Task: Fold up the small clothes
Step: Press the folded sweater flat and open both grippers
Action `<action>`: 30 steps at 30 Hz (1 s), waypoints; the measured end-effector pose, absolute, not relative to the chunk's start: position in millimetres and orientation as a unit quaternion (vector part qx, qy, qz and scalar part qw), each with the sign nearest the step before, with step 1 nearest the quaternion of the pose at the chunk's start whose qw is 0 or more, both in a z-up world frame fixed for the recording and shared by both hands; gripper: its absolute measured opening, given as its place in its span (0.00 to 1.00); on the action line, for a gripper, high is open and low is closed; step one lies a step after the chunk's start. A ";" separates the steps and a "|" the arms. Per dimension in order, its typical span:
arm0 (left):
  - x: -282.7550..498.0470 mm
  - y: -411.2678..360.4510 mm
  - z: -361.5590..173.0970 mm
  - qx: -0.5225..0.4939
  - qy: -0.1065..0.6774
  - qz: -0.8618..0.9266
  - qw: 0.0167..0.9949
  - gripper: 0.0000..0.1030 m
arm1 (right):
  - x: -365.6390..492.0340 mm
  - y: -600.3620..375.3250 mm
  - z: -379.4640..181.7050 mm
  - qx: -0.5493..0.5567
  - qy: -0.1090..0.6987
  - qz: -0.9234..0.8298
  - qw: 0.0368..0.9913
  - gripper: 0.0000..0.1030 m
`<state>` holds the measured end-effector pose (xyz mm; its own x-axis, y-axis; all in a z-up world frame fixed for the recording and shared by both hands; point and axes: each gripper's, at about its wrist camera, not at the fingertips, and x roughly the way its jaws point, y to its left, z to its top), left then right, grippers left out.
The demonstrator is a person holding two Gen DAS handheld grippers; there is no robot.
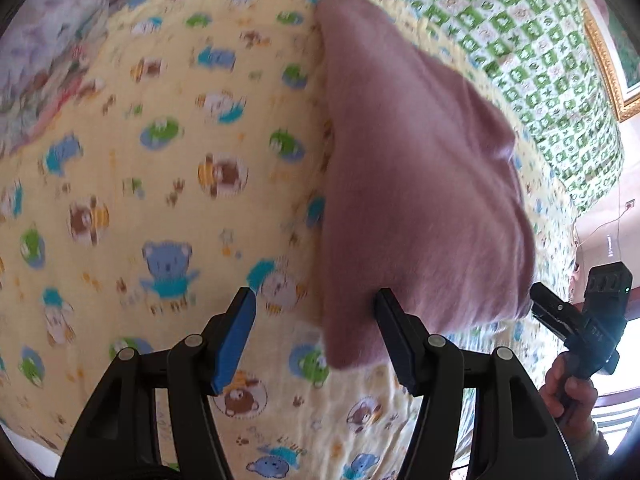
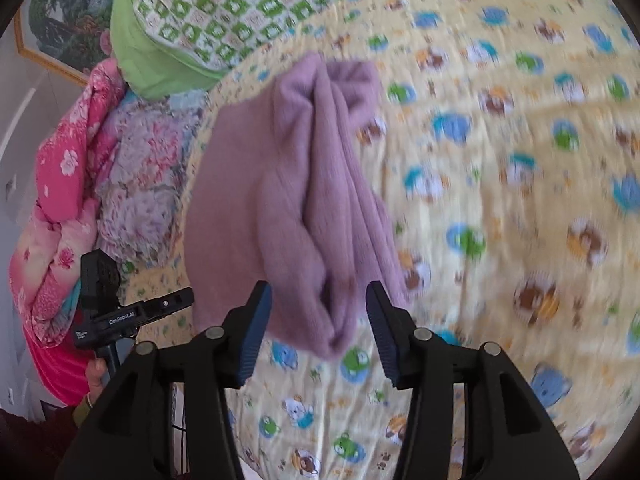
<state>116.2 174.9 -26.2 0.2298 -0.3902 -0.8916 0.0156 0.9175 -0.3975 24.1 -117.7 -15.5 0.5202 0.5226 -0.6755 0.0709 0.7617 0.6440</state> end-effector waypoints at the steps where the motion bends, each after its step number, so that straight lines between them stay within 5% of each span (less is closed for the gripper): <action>1: 115.1 174.3 -29.3 -0.154 0.609 -0.131 0.767 0.61 | 23.9 -115.5 -17.6 0.310 0.472 0.140 0.814 0.44; 2: 114.5 173.4 -32.0 -0.152 0.612 -0.130 0.765 0.61 | 24.1 -114.3 -18.1 0.307 0.471 0.145 0.814 0.35; 3: 114.1 172.9 -33.3 -0.149 0.614 -0.129 0.765 0.61 | 25.0 -113.8 -17.8 0.305 0.473 0.146 0.814 0.14; 11: 113.0 155.0 -35.7 -0.112 0.622 -0.129 0.764 0.62 | 27.1 -128.1 -22.6 0.249 0.480 0.102 0.835 0.05; 30: 126.4 158.9 16.3 -0.118 0.583 -0.122 0.795 0.61 | 79.0 -85.3 27.3 0.208 0.429 0.133 0.869 0.14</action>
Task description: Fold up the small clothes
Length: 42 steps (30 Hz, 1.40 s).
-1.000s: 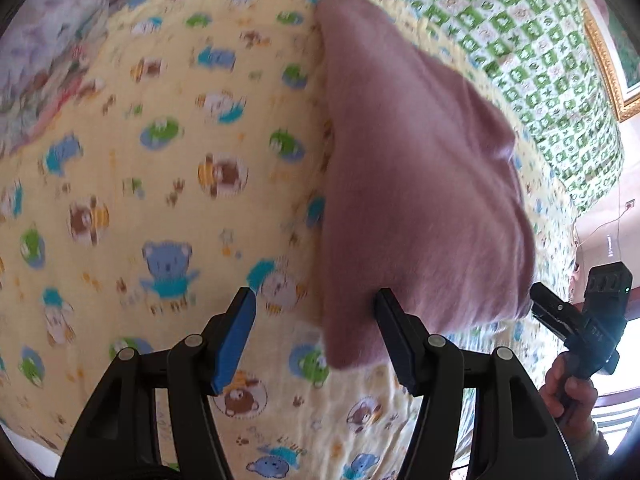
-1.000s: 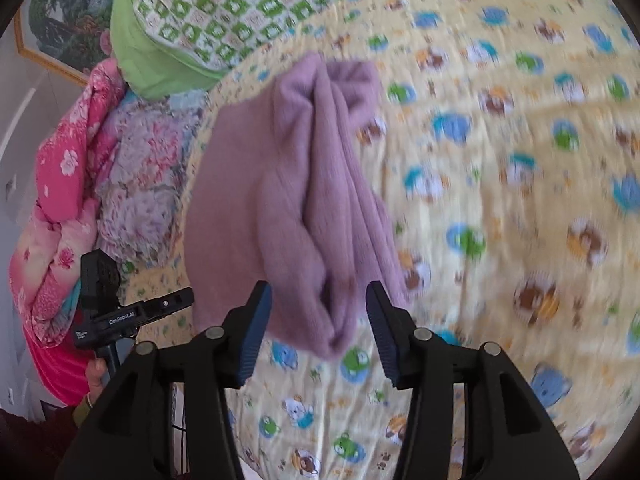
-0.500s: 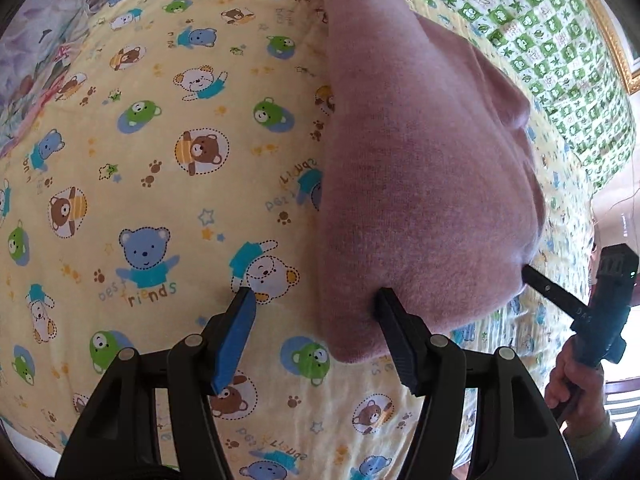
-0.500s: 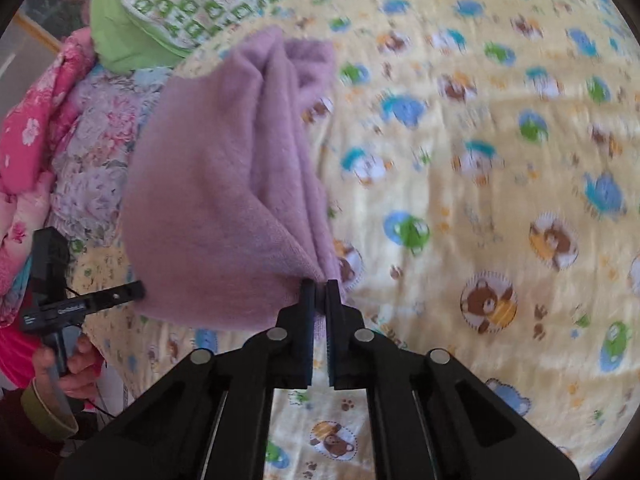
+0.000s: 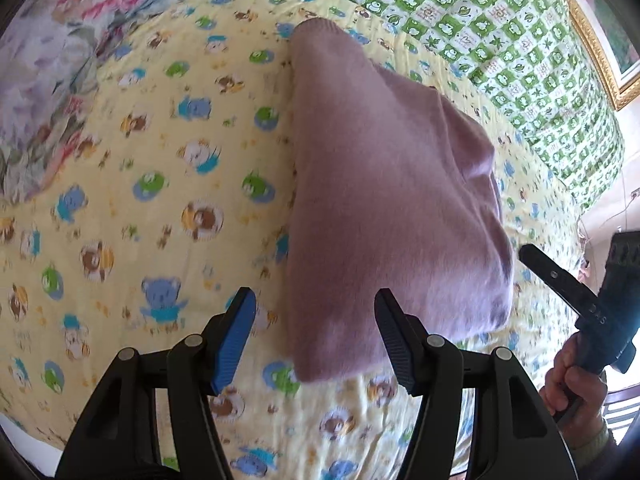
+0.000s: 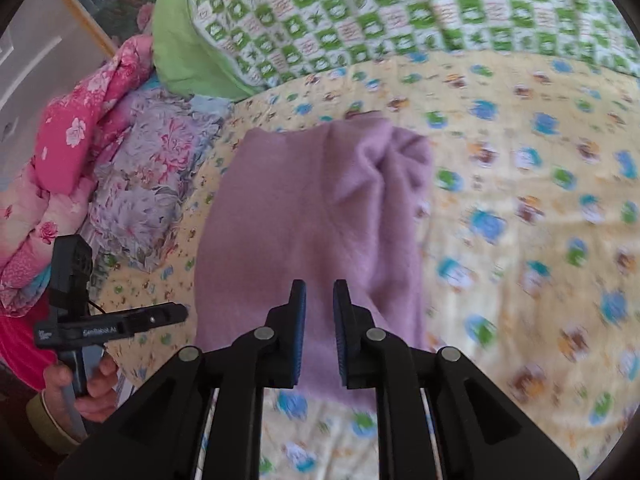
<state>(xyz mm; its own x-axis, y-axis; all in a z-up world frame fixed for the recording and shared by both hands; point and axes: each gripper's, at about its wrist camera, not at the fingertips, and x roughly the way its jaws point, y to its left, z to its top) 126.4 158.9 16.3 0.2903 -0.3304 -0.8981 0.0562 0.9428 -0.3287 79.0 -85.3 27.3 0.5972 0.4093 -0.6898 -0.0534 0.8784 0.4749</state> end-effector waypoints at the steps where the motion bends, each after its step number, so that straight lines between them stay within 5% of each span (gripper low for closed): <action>1: 130.3 157.5 13.8 -0.114 0.585 -0.120 0.794 0.61 | 84.7 -84.6 18.9 0.198 0.447 0.122 0.864 0.14; 5: 141.8 143.7 -13.4 -0.102 0.615 -0.114 0.773 0.62 | 99.4 -101.5 -19.2 0.233 0.483 0.093 0.839 0.11; 10: 131.2 142.0 -7.9 -0.086 0.599 -0.109 0.789 0.61 | 79.4 -105.0 5.2 0.238 0.454 0.101 0.853 0.15; 17: 93.2 143.6 11.9 -0.076 0.567 -0.088 0.815 0.63 | 42.6 -103.5 26.7 0.252 0.403 0.099 0.874 0.54; 33: 6.6 150.1 24.4 -0.022 0.501 -0.056 0.863 0.72 | -41.3 -52.5 23.5 0.158 0.402 0.109 0.895 0.66; 39: -11.2 145.1 46.9 -0.012 0.474 -0.061 0.878 0.72 | -53.7 -36.7 50.6 0.117 0.359 0.121 0.918 0.77; 42: -16.1 137.4 57.7 0.004 0.457 -0.066 0.887 0.82 | -55.1 -32.2 57.3 0.107 0.351 0.120 0.922 0.87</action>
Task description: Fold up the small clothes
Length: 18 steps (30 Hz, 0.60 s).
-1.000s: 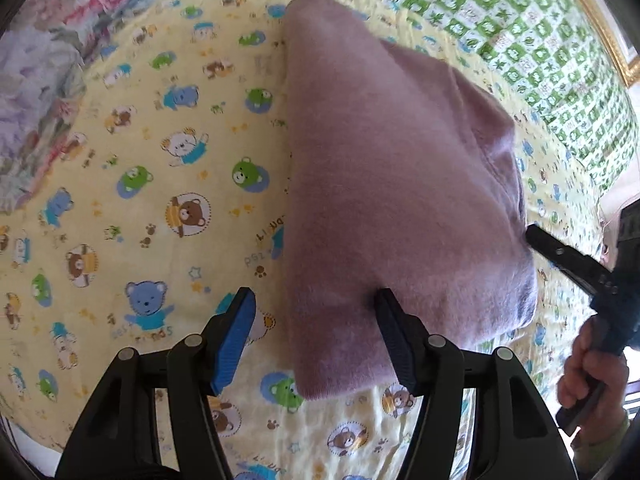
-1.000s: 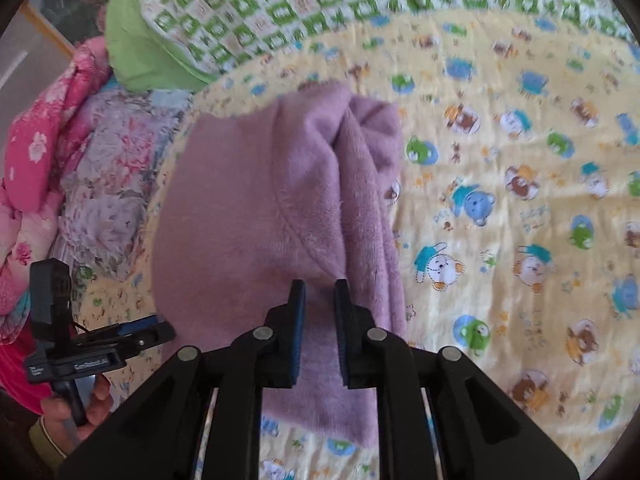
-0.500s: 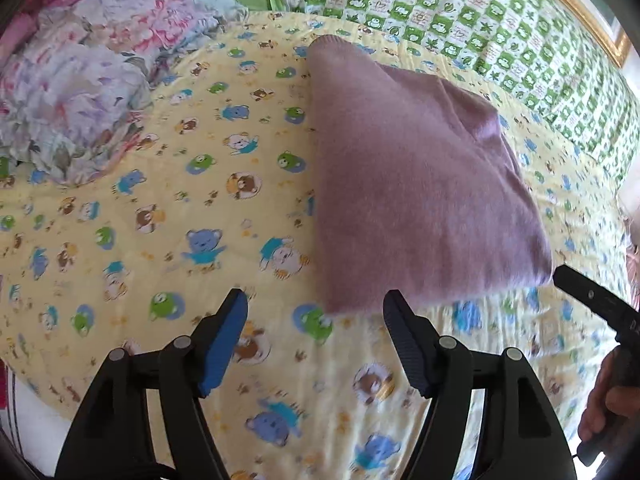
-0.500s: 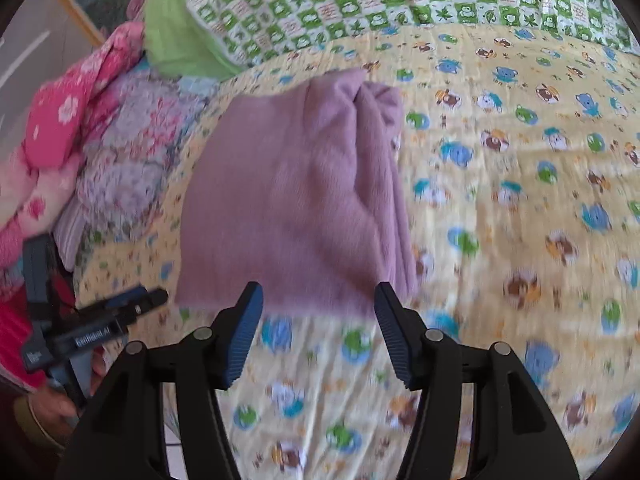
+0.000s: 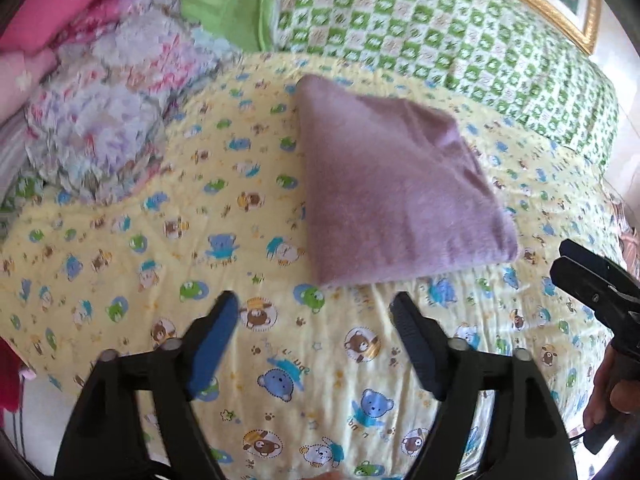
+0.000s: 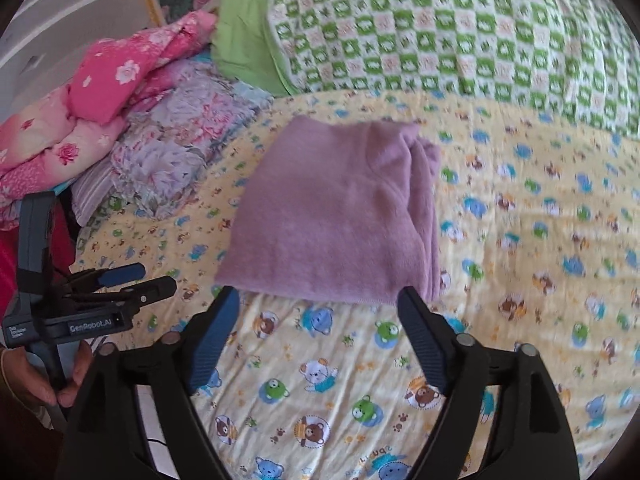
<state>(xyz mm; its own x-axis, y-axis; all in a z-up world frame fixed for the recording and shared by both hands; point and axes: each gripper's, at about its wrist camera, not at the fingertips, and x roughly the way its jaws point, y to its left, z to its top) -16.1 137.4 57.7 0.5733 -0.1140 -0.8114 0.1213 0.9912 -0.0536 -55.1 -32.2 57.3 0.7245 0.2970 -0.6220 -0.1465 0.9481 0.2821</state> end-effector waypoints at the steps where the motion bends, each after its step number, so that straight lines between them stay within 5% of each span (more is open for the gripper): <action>1: -17.1 133.4 59.9 0.015 0.450 -0.066 0.890 0.82 | -55.4 -31.4 57.6 0.105 0.350 0.121 0.923 0.88; 18: 8.4 115.8 16.6 0.063 0.470 -0.040 0.880 0.83 | -35.1 -21.5 17.4 0.101 0.400 0.103 0.905 0.90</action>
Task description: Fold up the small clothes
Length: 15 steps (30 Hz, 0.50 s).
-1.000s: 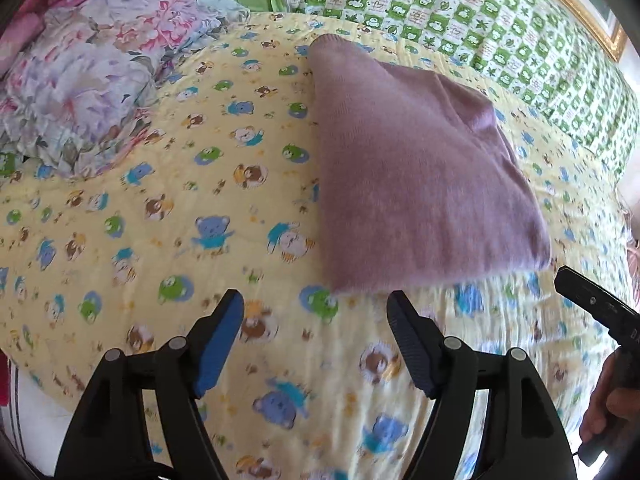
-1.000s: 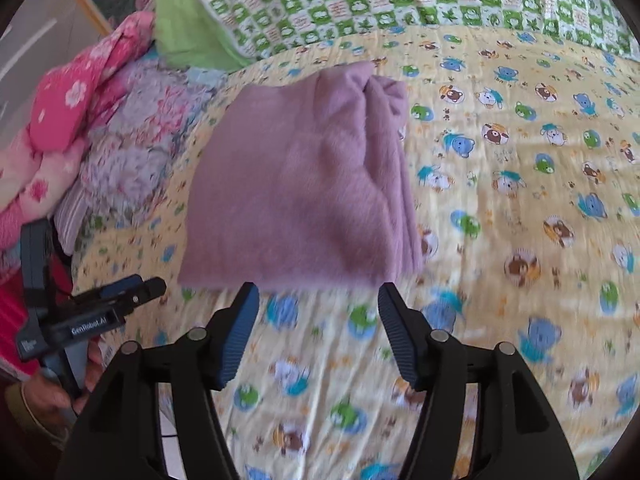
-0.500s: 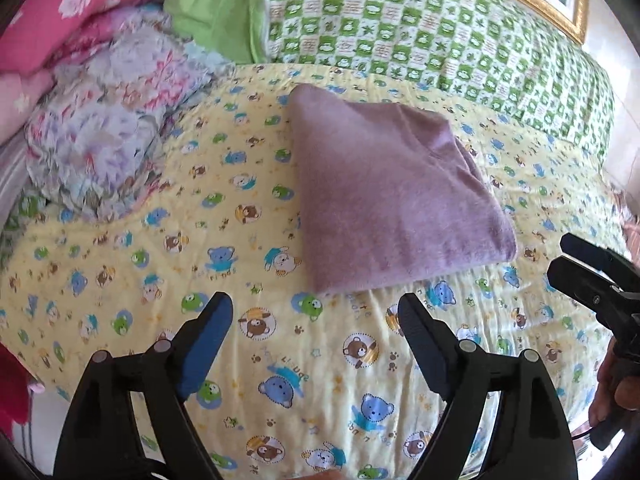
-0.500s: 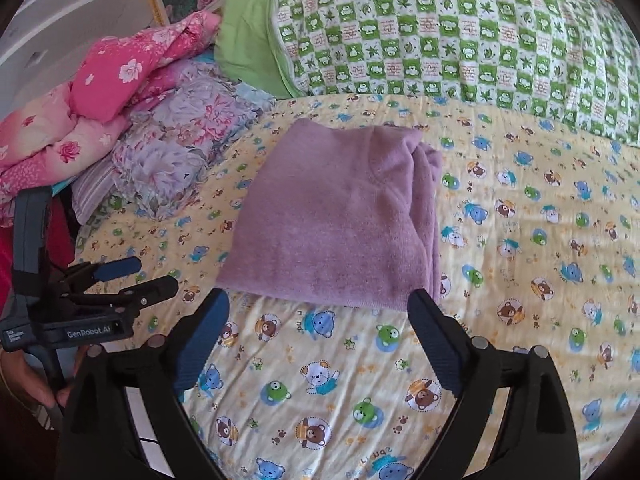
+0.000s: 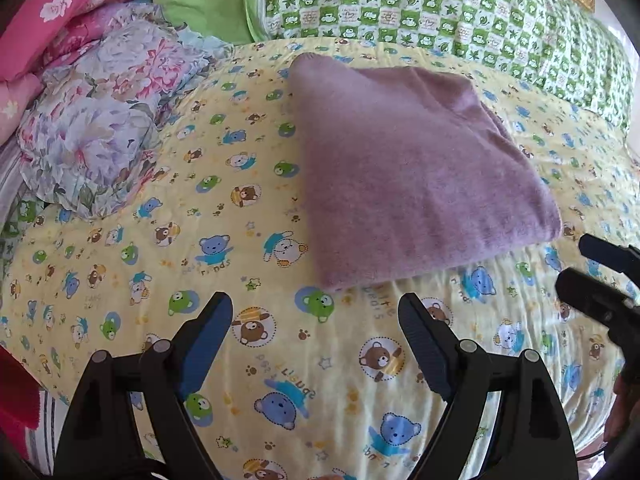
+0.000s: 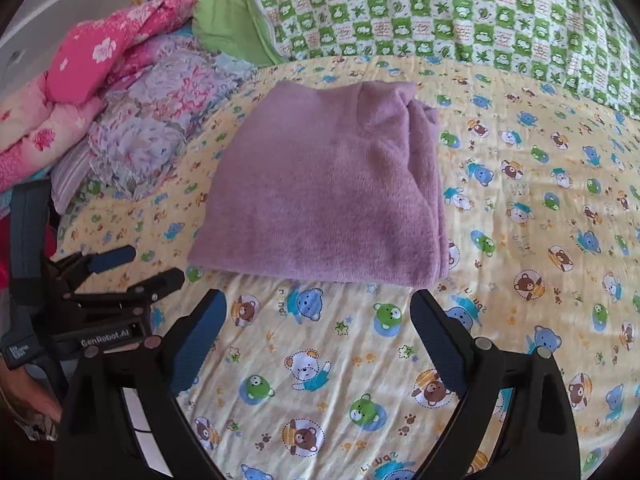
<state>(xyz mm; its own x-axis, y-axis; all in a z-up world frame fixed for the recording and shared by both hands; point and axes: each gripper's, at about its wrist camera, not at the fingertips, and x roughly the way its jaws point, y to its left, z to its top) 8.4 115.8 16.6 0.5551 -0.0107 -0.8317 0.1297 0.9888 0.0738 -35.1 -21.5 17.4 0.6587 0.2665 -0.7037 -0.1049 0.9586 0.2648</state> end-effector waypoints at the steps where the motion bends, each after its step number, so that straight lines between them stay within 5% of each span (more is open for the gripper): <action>1: 8.7 115.3 15.9 0.065 0.471 -0.040 0.879 0.83 | -34.6 -20.9 16.4 0.099 0.401 0.103 0.905 0.90; 15: 15.2 111.7 15.9 0.071 0.471 -0.035 0.879 0.83 | -23.5 -21.2 10.5 0.099 0.407 0.106 0.902 0.91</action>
<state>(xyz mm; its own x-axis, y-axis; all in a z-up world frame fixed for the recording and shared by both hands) 15.2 111.7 15.9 0.5547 0.0053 -0.8320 0.1286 0.9874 0.0920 -23.5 -21.2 10.5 0.6456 0.2719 -0.7136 -0.1113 0.9580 0.2643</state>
